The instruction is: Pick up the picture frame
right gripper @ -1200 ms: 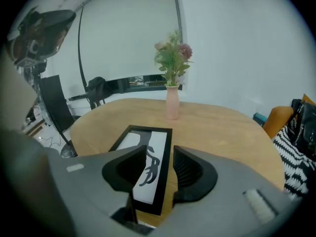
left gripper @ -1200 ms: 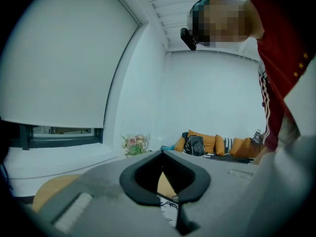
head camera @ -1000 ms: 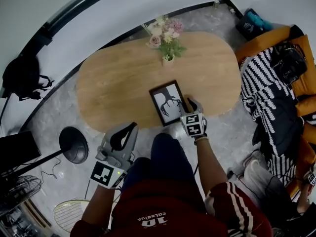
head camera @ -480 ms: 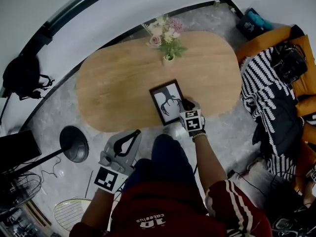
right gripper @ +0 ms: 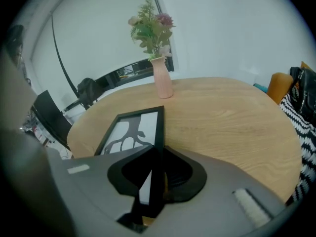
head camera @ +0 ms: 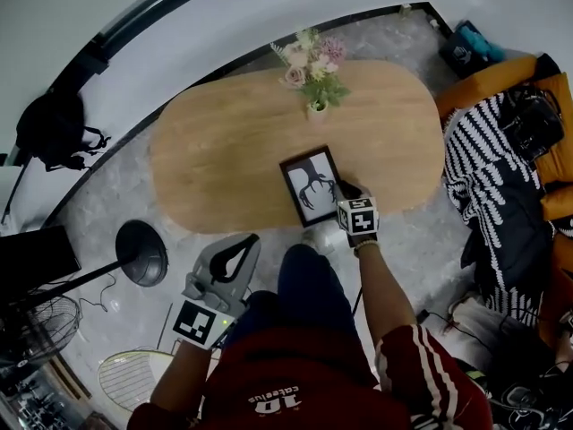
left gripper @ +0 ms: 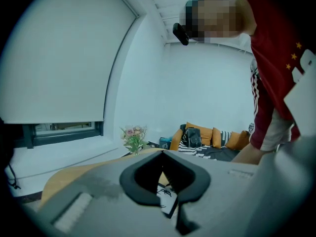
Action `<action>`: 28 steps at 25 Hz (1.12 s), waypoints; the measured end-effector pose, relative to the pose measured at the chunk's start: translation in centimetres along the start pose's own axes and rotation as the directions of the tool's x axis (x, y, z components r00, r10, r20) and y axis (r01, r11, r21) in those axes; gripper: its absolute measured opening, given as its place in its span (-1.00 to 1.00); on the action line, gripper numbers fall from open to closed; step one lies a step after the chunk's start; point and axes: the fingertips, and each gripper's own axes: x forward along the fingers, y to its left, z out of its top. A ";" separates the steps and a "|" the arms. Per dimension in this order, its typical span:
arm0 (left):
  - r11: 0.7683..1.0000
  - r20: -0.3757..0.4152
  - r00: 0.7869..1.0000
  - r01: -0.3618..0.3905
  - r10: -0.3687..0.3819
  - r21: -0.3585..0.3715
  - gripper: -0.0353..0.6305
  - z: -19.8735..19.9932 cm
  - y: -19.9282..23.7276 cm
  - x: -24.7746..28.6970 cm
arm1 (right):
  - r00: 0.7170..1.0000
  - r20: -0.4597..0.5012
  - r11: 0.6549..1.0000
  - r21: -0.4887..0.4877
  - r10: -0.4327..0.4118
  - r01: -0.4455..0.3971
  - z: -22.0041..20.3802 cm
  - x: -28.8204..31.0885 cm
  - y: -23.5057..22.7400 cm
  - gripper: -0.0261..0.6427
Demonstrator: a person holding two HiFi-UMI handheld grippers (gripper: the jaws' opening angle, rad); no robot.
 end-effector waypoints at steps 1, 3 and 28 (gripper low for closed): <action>1.000 -0.003 1.000 -0.010 0.010 -0.003 -0.88 0.3 0.0 -0.2 | 1.000 -0.001 1.000 -0.007 0.000 0.000 0.2 -0.3 0.2 -0.74; 1.000 -0.011 1.000 -0.030 0.029 -0.005 -0.88 1.0 0.2 -0.8 | 1.000 0.001 1.000 -0.017 0.002 -0.002 0.9 -1.0 0.6 -0.74; 0.979 0.081 0.980 -0.189 0.182 0.082 -0.88 17.7 0.5 -6.9 | 0.990 0.134 0.997 -0.066 0.043 -0.035 14.9 -17.8 4.1 -0.73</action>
